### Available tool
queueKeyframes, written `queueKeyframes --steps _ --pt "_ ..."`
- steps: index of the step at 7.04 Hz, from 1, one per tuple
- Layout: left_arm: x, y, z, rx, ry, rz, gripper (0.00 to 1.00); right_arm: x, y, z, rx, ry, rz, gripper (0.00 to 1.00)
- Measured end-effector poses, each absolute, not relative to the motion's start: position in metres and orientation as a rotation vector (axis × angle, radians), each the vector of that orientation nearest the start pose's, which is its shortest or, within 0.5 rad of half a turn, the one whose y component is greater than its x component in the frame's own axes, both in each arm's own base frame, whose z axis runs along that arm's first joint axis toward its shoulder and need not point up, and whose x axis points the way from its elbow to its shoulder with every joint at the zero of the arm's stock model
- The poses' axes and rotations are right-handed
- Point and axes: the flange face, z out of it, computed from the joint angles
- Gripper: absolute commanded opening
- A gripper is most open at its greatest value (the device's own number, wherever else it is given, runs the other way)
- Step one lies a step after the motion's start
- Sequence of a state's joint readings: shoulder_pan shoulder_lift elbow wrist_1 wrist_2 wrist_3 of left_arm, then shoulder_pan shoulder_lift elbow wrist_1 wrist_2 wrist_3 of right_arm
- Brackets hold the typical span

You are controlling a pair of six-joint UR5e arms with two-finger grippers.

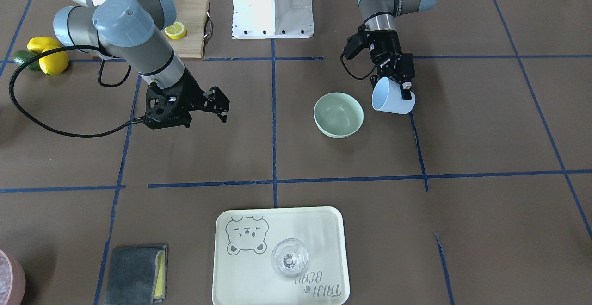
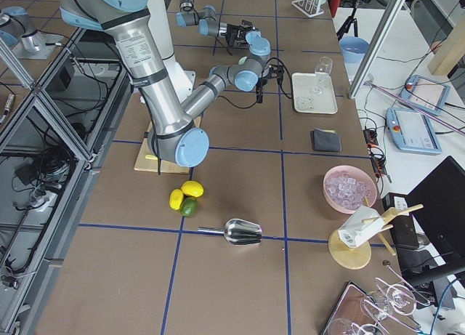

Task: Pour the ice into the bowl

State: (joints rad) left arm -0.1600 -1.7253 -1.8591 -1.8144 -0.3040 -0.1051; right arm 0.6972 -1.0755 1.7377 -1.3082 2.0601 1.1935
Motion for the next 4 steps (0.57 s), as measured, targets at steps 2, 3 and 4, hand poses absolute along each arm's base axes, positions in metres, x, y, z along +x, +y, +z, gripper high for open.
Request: queueKeyframes --steps 2,3,4 --pt "0.483 -0.309 0.348 1.257 -0.625 0.845 0.0 -0.437 -0.478 0.269 0.071 -1.008 0.068 1.0" --pt "0.485 -0.31 0.342 1.239 -0.689 0.919 0.0 -0.437 -0.478 0.27 0.071 -1.007 0.069 1.0" --pt "0.486 -0.31 0.341 1.219 -0.754 0.987 0.0 -0.437 -0.478 0.27 0.07 -1.007 0.069 1.0"
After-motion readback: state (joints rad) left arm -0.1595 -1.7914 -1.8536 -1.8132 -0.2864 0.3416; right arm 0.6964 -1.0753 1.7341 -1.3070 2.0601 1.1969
